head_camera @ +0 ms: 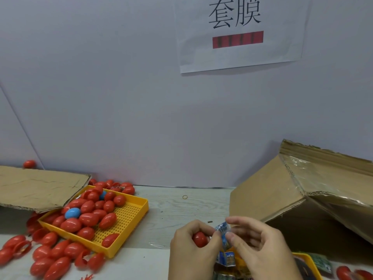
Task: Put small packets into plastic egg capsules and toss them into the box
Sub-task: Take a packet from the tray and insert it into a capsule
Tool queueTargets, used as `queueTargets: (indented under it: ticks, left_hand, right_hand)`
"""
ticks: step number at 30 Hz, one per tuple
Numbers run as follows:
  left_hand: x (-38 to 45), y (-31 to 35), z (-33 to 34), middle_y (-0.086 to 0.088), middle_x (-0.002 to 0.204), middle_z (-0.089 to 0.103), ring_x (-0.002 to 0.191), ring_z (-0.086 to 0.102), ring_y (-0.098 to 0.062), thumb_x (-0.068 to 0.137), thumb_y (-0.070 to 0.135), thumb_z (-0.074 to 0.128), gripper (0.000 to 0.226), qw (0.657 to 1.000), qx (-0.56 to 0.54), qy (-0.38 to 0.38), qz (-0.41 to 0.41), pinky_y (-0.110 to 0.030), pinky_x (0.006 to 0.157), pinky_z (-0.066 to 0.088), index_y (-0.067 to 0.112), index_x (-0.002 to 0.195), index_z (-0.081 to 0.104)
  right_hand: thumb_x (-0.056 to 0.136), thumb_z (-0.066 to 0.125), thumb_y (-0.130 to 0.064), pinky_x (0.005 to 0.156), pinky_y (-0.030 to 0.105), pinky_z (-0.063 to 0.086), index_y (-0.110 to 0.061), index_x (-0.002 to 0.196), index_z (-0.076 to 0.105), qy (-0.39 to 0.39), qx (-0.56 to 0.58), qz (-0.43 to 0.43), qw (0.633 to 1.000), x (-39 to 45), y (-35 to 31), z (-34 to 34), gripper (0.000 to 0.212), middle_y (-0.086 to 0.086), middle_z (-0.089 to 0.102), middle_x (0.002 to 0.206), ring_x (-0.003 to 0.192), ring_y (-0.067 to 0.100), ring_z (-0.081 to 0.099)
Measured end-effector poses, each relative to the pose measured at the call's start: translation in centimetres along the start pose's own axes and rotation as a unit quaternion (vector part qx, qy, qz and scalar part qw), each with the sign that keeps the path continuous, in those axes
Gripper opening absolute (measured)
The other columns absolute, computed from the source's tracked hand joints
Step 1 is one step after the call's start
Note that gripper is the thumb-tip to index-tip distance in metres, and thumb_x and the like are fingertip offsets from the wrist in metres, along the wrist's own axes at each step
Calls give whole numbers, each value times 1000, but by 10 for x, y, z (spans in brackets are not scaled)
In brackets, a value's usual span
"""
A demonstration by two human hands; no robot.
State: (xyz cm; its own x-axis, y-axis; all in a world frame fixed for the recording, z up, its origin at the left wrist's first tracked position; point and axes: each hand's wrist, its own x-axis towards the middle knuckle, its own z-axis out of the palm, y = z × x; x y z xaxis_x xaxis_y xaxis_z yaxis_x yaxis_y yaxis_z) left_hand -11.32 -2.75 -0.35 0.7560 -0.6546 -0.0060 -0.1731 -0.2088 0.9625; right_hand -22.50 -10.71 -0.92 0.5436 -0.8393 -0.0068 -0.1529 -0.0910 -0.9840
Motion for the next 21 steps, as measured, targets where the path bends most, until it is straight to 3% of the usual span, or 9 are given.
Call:
queueTargets:
  ticks: [3, 8, 14, 17, 21]
  left_hand:
    - [0, 1, 0, 0, 66, 68, 61, 65, -5, 75, 16, 83, 17, 1000, -8, -19, -7, -17, 60, 55, 18, 61, 72]
    - [0, 2, -5, -1, 79, 72, 78, 69, -13, 78, 22, 81, 14, 999, 3, -37, -22, -23, 70, 59, 17, 68, 74]
    - [2, 0, -9, 5, 82, 69, 76, 65, -7, 80, 25, 79, 11, 999, 16, -29, -21, -7, 52, 46, 20, 72, 72]
    - [1, 0, -7, 4, 79, 69, 74, 66, -8, 80, 23, 79, 11, 1000, 21, -22, -4, -8, 54, 47, 20, 71, 72]
    - [-1, -2, -6, 3, 69, 66, 68, 63, -4, 78, 19, 78, 14, 998, 41, -21, 33, -13, 62, 53, 24, 68, 70]
  right_hand:
    - [77, 75, -5, 67, 22, 51, -30, 95, 70, 2, 22, -2, 1000, 1, 0, -5, 31, -8, 74, 78, 75, 3, 69]
    - [78, 74, -1, 51, 15, 49, -23, 96, 70, -1, 61, -1, 998, 1, 0, -8, 29, 1, 75, 76, 65, 10, 69]
    - [73, 77, -12, 65, 27, 50, -23, 95, 71, 7, 96, 15, 995, 7, 6, -12, 26, 0, 76, 79, 76, 8, 71]
    - [64, 76, -18, 72, 35, 49, -24, 94, 75, -37, 158, 32, 986, 8, 7, -11, 31, 8, 76, 84, 79, 18, 72]
    - [61, 75, -14, 64, 34, 46, -29, 91, 76, -81, 239, 38, 967, 8, 8, -7, 33, 11, 71, 76, 71, 21, 63]
